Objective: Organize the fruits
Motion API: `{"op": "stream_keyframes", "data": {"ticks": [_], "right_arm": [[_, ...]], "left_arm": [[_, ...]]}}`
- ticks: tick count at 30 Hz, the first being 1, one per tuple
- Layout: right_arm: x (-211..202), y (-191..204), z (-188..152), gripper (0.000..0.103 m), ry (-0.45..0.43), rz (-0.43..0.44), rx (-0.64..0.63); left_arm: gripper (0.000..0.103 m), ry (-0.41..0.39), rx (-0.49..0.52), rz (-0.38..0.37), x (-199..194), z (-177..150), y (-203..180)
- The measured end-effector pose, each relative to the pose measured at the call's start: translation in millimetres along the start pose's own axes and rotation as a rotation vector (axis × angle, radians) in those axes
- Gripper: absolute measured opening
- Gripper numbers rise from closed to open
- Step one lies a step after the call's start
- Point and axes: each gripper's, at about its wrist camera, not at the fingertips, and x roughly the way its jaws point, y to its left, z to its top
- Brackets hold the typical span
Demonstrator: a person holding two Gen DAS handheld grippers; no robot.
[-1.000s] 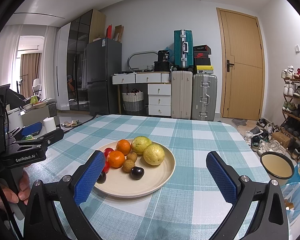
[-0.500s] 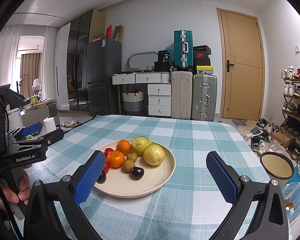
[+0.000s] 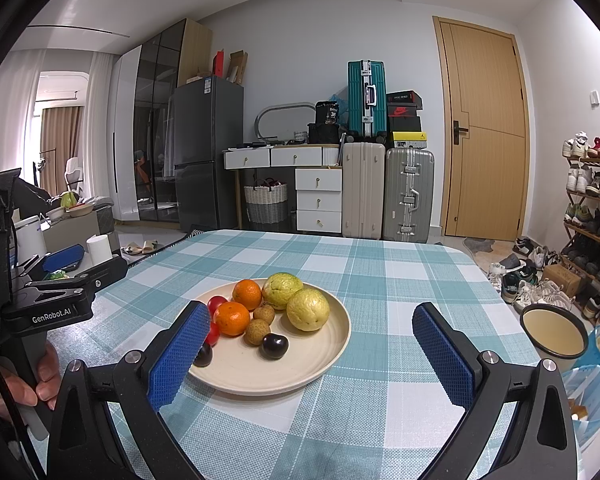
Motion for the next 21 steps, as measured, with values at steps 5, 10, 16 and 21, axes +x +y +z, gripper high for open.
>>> {"op": "stream_keyframes", "data": {"ticks": [5,10,16,21], "right_arm": [[0.6,0.1,-0.2,0.103,0.0,0.0,0.0],[-0.3,-0.1,0.0,0.103,0.0,0.0,0.0],[-0.3,-0.1,0.0,0.103,0.0,0.0,0.0],[0.1,0.0,-0.1,0.103,-0.001,0.0,0.0]], "left_arm": [[0.103,0.0,0.0,0.0,0.4,-0.2,0.0],[0.103,0.0,-0.003,0.002,1.3,-0.3,0.5],[0.103,0.0,-0.002,0.002,0.1,-0.1,0.6],[0.103,-0.001,-0.003,0.003,1.1,-0.4,0.9]]}}
